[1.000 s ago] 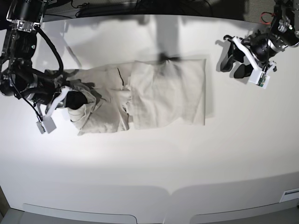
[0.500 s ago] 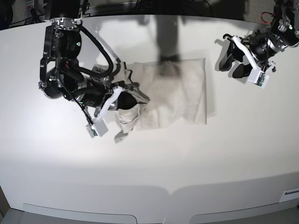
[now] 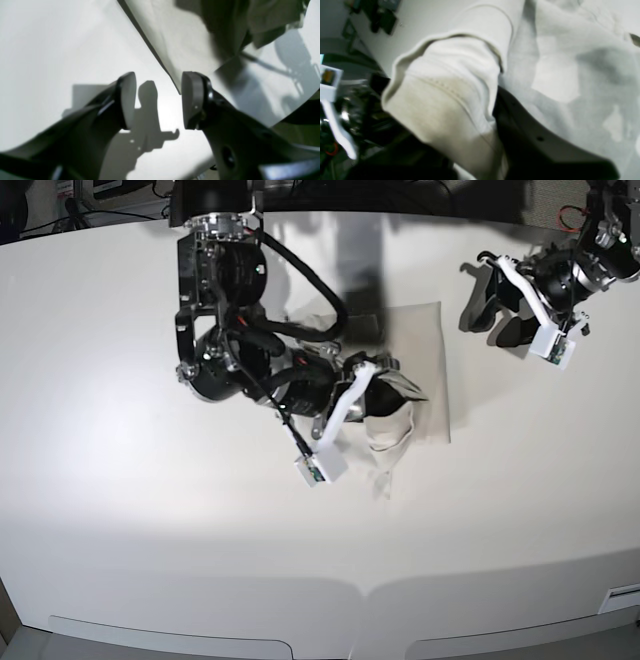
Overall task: Fold the T-shirt properly
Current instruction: 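Fold the held side over the shirt toward the left gripper with the right gripper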
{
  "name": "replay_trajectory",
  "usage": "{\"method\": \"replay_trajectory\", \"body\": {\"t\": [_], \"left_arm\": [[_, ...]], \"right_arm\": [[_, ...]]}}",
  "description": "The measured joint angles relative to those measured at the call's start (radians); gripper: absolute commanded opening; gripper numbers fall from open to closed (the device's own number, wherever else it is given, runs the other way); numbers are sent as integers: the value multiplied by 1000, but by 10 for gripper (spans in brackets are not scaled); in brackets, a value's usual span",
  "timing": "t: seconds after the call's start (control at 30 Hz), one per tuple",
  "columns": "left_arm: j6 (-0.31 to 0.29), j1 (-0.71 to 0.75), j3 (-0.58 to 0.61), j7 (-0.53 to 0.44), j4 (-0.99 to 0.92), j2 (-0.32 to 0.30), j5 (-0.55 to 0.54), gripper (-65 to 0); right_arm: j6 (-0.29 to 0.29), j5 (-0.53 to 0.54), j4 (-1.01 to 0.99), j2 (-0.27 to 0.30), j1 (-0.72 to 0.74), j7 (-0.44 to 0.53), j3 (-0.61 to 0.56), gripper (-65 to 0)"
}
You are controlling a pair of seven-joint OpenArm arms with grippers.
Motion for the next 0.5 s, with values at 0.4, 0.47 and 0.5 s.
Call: {"method": "replay_trajectory", "body": {"t": [0.4,0.47,0.5], "left_arm": [[0,0,0,5,0,0,2,-360],[0,0,0,6,0,0,2,-360],[0,0,0,6,0,0,2,-360]], "right_arm": [[-87,-122,-59,4,-1,132,-166,-650],[-87,-121,-100,6,-1,162,-189,-650],[-88,-123,-121,6,-1,179,-200,-650]]}}
